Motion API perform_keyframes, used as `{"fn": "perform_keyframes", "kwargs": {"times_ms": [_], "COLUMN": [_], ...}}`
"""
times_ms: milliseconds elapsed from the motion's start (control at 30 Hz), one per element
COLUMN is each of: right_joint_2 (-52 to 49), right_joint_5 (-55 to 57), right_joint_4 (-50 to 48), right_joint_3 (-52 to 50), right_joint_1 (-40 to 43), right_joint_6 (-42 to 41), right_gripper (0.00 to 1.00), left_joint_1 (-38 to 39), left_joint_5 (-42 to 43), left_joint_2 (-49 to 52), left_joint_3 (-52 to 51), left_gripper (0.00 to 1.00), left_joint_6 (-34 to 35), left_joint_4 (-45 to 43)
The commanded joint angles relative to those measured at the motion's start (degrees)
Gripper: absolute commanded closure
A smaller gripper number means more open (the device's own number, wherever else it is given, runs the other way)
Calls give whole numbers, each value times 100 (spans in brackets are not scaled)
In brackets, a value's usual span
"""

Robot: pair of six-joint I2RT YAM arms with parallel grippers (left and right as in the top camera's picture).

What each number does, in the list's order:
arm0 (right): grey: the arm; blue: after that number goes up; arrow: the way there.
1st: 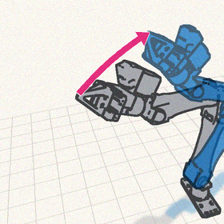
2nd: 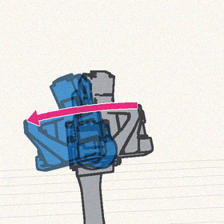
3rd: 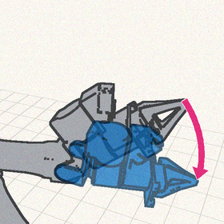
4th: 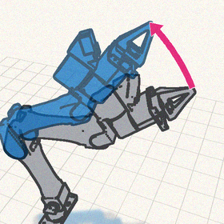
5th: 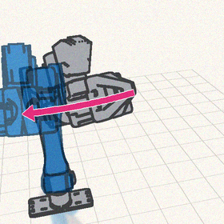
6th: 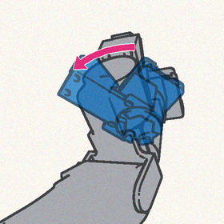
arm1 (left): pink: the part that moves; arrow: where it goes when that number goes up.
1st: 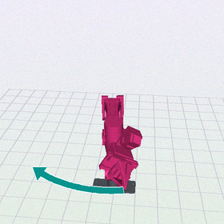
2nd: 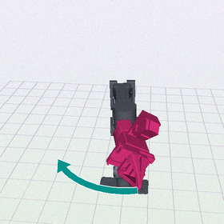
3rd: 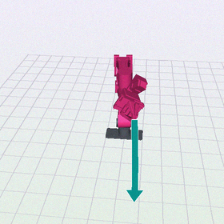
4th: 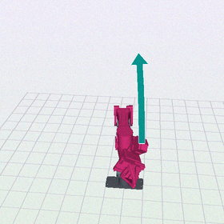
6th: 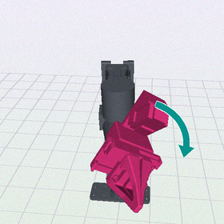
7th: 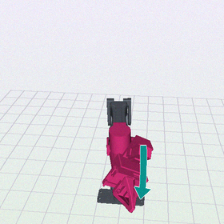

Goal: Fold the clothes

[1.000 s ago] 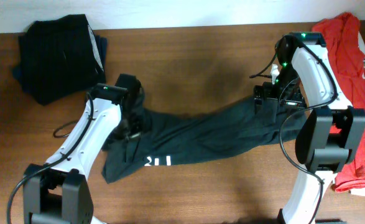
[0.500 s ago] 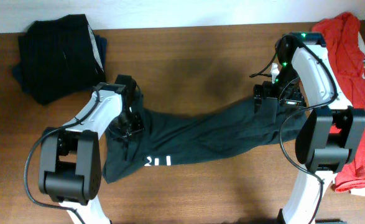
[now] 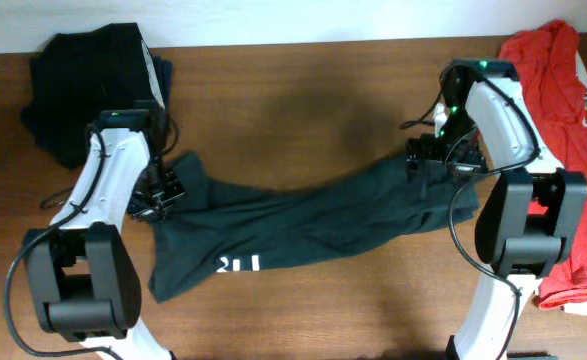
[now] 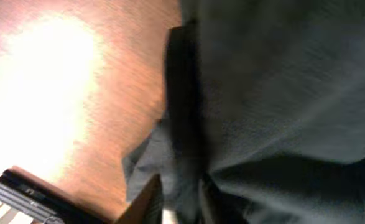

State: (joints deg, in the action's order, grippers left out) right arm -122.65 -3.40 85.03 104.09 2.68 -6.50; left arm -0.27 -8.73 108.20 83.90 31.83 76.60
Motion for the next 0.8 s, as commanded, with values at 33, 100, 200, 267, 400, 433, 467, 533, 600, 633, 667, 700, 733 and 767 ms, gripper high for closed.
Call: {"fn": "perform_keyframes", "kwargs": {"times_ms": [33,100,200,267,400,433,467,533,600,633,667,700,733,767], "right_joint_2": [2,2,2,2,2,2,2,2,2,2,2,2,2,2], "right_joint_5": [-203,-262,-507,-638,-629,-592,-544,-339,-155,-76,-11,13,-7,-26], "right_joint_4": [-162,-153,-426,-892,-1600,-1674,-1700,-1694,-1626,-1582,-1517,-1456,-1388,-1390], "right_joint_3": [-417,-459,-907,-1333,-1622,-1620,-1576,-1447,-1211,-1113,-992,-859,-717,-715], "right_joint_1": [-4,-4,-11,-9,-9,-9,-9,-9,-9,-9,-9,-9,-9,-9], "right_joint_6": [-103,-105,-98,-103,-98,-98,-98,-101,-103,-105,-105,-105,-105,-101], "right_gripper": [1,1,1,1,36,36,36,37,36,37,36,35,32,32], "left_joint_1": [-125,-125,-125,-125,-125,-122,-122,-125,-122,-125,-125,-125,-122,-122], "left_joint_5": [-179,-179,-164,-164,-166,-164,-166,-173,-162,-164,-166,-162,-164,-164], "left_joint_2": [-114,-114,-114,-114,-114,-114,-114,-114,-114,-114,-114,-114,-114,-114], "left_joint_3": [59,59,59,59,59,59,59,59,57,55,52,52,52,52], "left_gripper": [40,20,18,17,17,17,17,17,17,17,17,17,17,17], "left_joint_6": [-2,0,0,0,-2,0,0,-4,-11,-20,-20,-20,-20,-20], "left_joint_4": [90,101,103,103,101,94,79,81,55,55,50,44,35,35]}}
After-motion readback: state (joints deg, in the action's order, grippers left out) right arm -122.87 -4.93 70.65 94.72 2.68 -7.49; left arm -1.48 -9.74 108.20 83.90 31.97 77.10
